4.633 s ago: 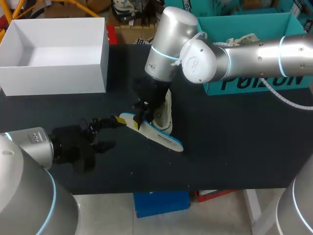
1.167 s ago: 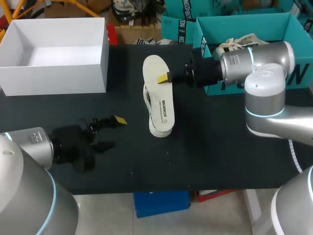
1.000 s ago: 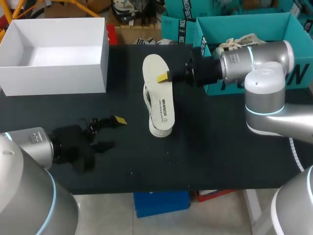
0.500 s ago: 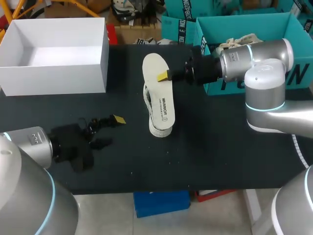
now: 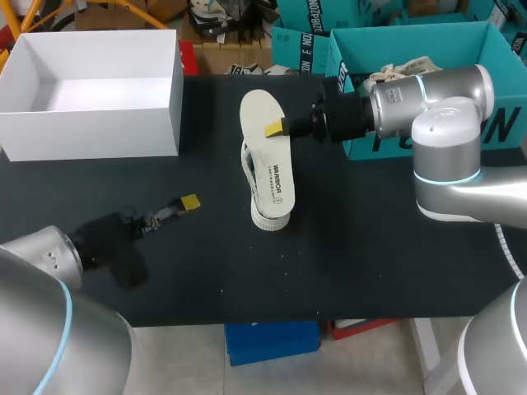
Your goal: Take the shoe out of the shoebox, open the shoe tongue, remove and reinsert the insole, then place the shoe into the shoebox
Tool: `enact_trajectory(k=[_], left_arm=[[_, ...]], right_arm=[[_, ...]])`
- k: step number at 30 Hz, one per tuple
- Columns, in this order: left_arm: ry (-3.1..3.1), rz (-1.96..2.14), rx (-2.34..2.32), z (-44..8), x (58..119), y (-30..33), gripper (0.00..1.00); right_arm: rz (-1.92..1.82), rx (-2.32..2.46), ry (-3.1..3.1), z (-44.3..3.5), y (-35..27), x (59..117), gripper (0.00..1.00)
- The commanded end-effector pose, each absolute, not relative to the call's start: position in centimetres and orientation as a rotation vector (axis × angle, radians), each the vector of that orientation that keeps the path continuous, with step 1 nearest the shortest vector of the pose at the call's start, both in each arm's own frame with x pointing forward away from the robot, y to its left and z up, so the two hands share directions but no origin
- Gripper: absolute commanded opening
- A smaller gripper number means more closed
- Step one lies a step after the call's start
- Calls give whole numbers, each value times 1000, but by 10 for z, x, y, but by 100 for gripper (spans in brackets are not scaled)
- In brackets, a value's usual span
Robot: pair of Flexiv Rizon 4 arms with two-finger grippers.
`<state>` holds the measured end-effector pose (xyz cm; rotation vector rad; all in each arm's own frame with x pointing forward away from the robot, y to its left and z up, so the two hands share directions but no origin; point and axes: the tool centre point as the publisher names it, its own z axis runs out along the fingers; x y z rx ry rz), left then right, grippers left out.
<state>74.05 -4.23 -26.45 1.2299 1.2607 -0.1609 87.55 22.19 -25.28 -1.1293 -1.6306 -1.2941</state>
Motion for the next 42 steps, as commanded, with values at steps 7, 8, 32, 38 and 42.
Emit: enact_trajectory(k=[7, 8, 32, 38, 42], left_arm=[[1058, -120, 1326, -283, 771, -7, 100], [1053, -122, 1328, -282, 774, -5, 100], [1022, -125, 1341, -278, 784, -2, 100], [1018, -134, 1367, -276, 788, -15, 100], [1059, -152, 1407, -268, 791, -27, 100]], right_arm=[[-1295, -1131, -1630, -254, 224, 876, 0], [-1295, -1131, -1630, -254, 224, 876, 0], [-1295, -1131, -1630, -254, 224, 876, 0], [-1295, -1131, -1630, -254, 224, 876, 0], [-1295, -1131, -1630, -254, 224, 876, 0]])
